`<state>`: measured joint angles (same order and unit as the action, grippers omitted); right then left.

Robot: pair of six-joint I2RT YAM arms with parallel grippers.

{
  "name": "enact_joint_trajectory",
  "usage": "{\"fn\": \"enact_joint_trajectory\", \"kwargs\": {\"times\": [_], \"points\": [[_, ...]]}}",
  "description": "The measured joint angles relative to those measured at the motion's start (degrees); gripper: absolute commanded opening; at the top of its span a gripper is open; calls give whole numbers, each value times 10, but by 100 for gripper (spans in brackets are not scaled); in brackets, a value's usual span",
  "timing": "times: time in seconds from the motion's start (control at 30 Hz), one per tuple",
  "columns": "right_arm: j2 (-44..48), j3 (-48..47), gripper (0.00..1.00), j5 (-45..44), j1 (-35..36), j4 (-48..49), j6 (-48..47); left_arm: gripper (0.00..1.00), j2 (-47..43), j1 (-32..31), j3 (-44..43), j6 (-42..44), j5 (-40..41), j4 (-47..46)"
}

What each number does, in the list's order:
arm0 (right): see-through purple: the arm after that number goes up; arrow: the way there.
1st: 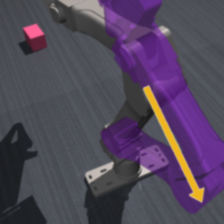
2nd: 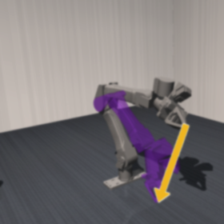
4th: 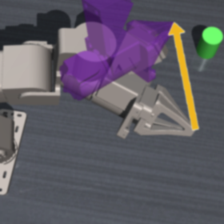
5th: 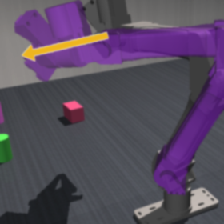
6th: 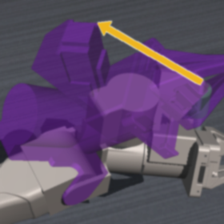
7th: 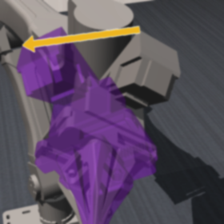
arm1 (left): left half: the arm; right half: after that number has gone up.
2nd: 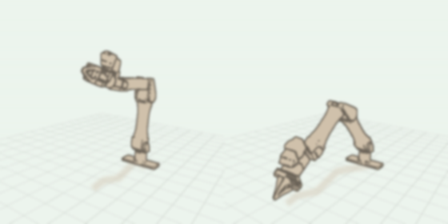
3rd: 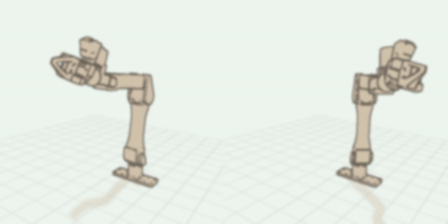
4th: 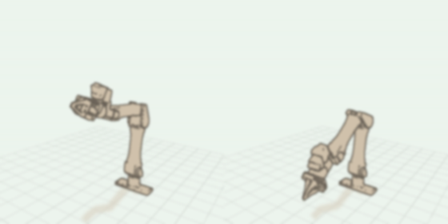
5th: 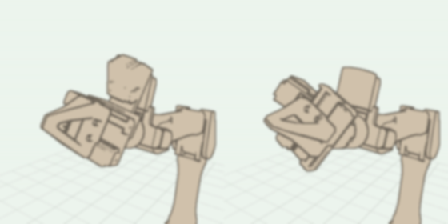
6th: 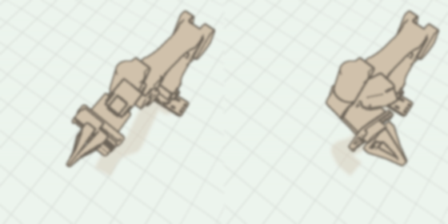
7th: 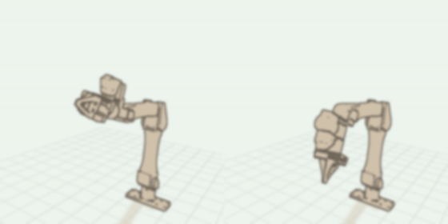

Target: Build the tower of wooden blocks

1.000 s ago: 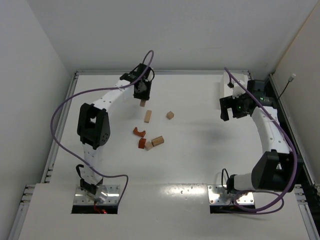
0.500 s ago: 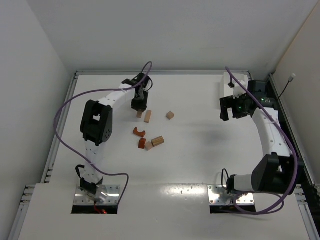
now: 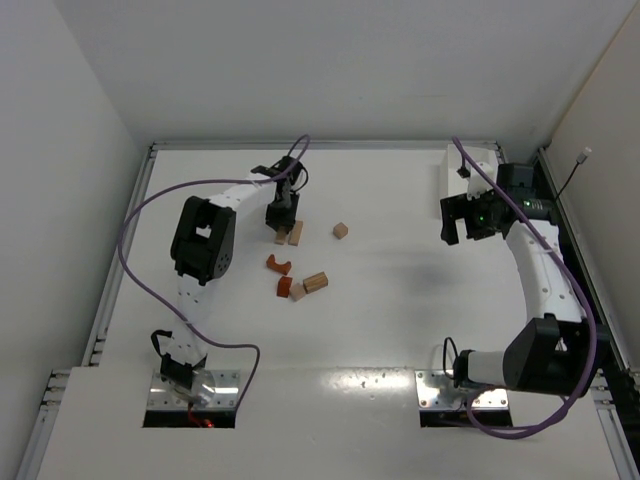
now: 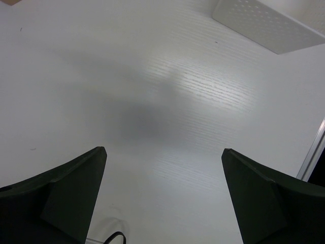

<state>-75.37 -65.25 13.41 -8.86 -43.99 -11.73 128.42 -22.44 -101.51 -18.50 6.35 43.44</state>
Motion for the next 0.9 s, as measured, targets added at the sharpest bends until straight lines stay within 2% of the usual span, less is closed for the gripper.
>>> {"fn": "enact_joint_trajectory", "kwargs": {"times": [0.9], "points": [[20, 21, 95, -10, 0, -3, 0, 0, 2, -34, -3, -41, -60, -16]]}}
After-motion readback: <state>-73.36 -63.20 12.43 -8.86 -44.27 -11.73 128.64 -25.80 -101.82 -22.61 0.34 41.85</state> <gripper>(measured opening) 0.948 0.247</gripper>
